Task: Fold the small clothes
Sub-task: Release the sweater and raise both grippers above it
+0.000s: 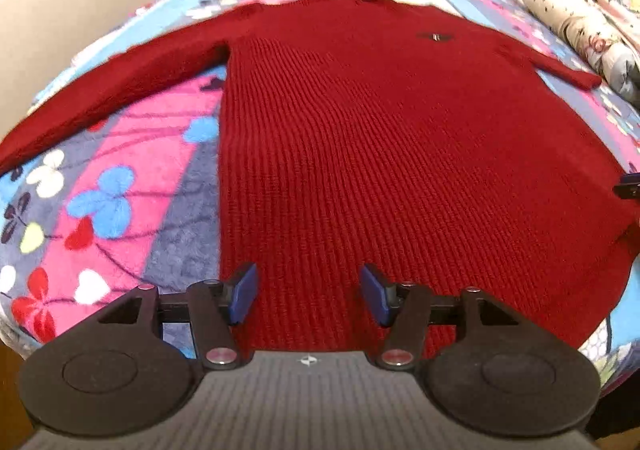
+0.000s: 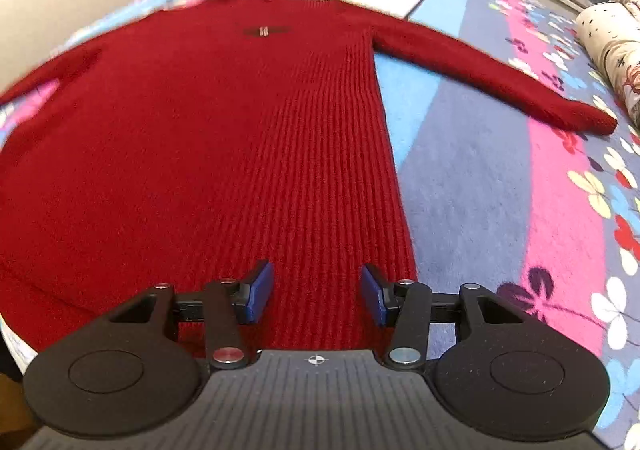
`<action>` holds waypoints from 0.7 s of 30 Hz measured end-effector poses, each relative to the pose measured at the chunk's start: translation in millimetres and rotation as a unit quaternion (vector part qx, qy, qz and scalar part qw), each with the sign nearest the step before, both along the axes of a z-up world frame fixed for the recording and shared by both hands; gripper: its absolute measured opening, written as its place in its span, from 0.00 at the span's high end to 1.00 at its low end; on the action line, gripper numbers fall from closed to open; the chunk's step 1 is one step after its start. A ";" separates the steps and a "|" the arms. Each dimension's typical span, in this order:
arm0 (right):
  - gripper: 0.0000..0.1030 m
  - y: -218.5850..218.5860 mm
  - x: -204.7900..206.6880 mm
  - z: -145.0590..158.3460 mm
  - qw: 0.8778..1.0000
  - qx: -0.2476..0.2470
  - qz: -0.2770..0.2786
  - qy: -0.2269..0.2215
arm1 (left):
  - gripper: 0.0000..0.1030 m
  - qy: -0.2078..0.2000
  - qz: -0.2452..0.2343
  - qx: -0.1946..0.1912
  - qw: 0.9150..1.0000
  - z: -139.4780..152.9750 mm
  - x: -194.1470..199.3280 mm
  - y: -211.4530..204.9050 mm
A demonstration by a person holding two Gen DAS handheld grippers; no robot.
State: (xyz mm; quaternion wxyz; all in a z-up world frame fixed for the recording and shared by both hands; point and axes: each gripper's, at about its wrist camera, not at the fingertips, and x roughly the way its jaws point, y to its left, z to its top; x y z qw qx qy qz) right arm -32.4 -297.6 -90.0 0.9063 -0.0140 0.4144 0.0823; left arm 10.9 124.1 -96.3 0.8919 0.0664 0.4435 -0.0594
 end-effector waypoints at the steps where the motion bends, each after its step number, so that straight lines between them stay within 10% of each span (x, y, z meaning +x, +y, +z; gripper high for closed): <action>1: 0.50 0.8 1.1 -4.6 1.000 -0.009 0.000 0.009 | 0.39 0.013 -0.003 0.009 1.000 -4.3 1.9 -2.0; 7: 0.50 -4.1 -3.0 11.4 0.999 0.022 -0.009 -0.026 | 0.39 -0.022 -0.006 -0.010 1.000 5.9 -5.1 -0.7; 11: 0.50 -0.2 0.0 -3.8 1.000 -0.006 -0.005 0.013 | 0.37 0.031 -0.011 0.020 0.999 -12.3 0.7 -5.0; 21: 0.50 -5.1 -4.1 21.9 0.997 0.011 -0.033 -0.066 | 0.27 -0.100 0.035 -0.019 0.994 30.9 -6.7 7.0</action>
